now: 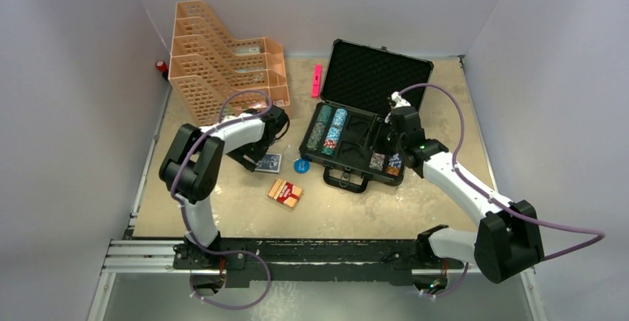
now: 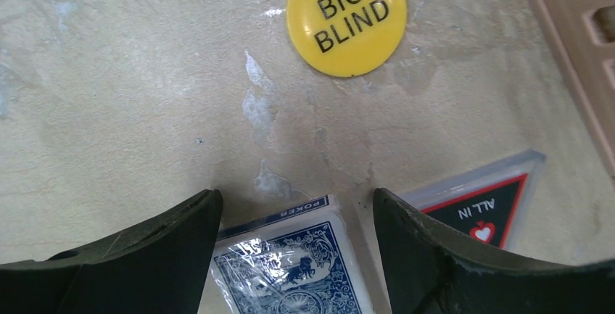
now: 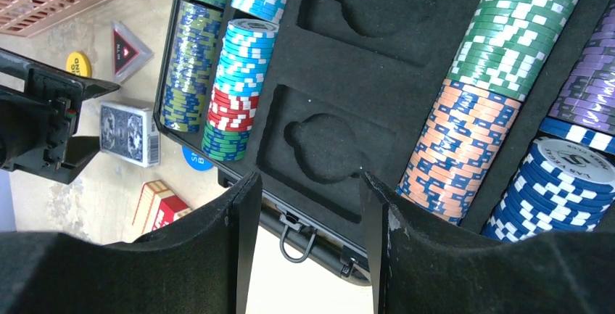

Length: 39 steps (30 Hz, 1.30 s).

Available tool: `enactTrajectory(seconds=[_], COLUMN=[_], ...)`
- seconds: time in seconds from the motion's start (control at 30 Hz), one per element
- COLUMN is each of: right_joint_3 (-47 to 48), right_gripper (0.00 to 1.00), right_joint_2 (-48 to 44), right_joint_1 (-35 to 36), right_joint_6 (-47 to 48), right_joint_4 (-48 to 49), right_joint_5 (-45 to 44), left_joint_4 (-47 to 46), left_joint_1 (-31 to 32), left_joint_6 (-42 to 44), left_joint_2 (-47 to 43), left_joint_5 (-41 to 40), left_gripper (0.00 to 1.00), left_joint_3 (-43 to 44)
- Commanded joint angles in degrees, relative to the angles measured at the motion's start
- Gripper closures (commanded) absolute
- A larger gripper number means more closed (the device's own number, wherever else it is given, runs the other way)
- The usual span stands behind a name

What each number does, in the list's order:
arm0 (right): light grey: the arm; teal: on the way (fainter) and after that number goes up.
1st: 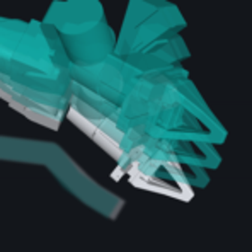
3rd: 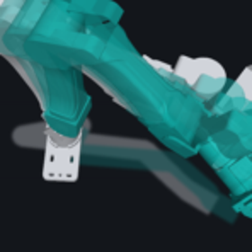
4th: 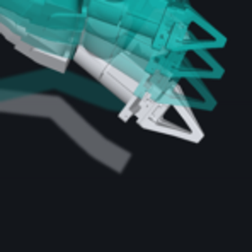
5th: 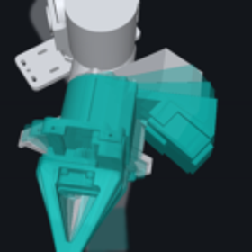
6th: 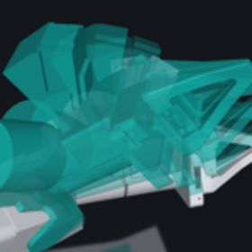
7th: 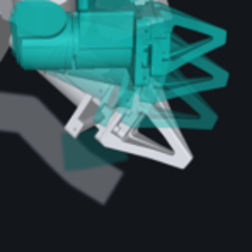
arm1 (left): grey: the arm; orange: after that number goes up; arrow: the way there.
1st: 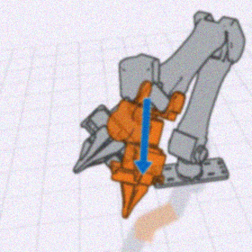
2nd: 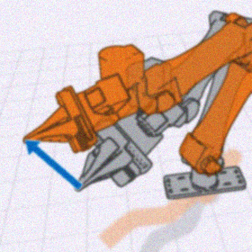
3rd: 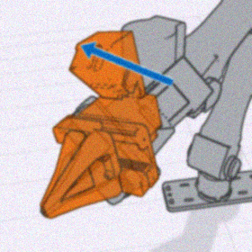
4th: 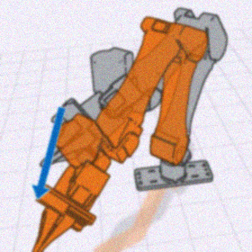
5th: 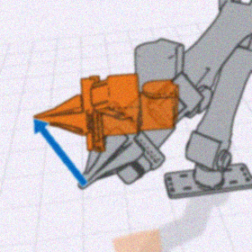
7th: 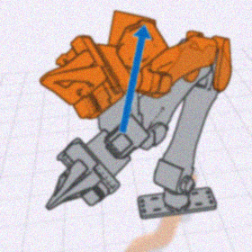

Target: Pack up texas hold em set

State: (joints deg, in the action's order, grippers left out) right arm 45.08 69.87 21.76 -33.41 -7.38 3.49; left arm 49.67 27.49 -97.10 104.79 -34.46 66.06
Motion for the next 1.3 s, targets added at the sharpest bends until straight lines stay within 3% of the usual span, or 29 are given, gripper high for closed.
enactTrajectory(seconds=[0.0, 0.33, 0.57, 1.0, 1.1, 1.27], right_joint_3=[3.41, 3.18, 3.23, 3.17, 3.16, 3.18], right_gripper=[0.46, 0.46, 0.46, 0.46, 0.46, 0.46], right_joint_2=[-0.64, -1.22, -2.20, -3.82, -3.65, -3.53], right_joint_1=[0.39, 0.35, 0.38, 0.34, 0.37, 0.35], right_joint_6=[-0.05, -0.18, -0.29, -0.65, -0.46, -0.28], right_joint_4=[-0.18, -0.20, -0.74, -1.76, -1.66, -1.69], right_joint_5=[-2.04, -2.43, -2.51, -3.57, -3.49, -3.66], left_joint_4=[10.23, 9.64, 6.66, 4.72, 4.02, 3.13], left_joint_1=[-0.24, -0.02, 0.37, 1.24, 1.26, 1.26], left_joint_6=[-3.54, -5.05, -5.32, -8.03, -8.02, -8.02], left_joint_2=[4.16, -0.29, 2.39, 5.21, 5.88, 5.57], left_joint_5=[0.74, 4.43, 9.01, 13.19, 13.79, 13.68], left_gripper=[0.25, 0.24, 0.20, 0.22, 0.26, 0.42], left_joint_3=[4.70, 1.63, 0.71, 3.29, 2.53, 2.23])
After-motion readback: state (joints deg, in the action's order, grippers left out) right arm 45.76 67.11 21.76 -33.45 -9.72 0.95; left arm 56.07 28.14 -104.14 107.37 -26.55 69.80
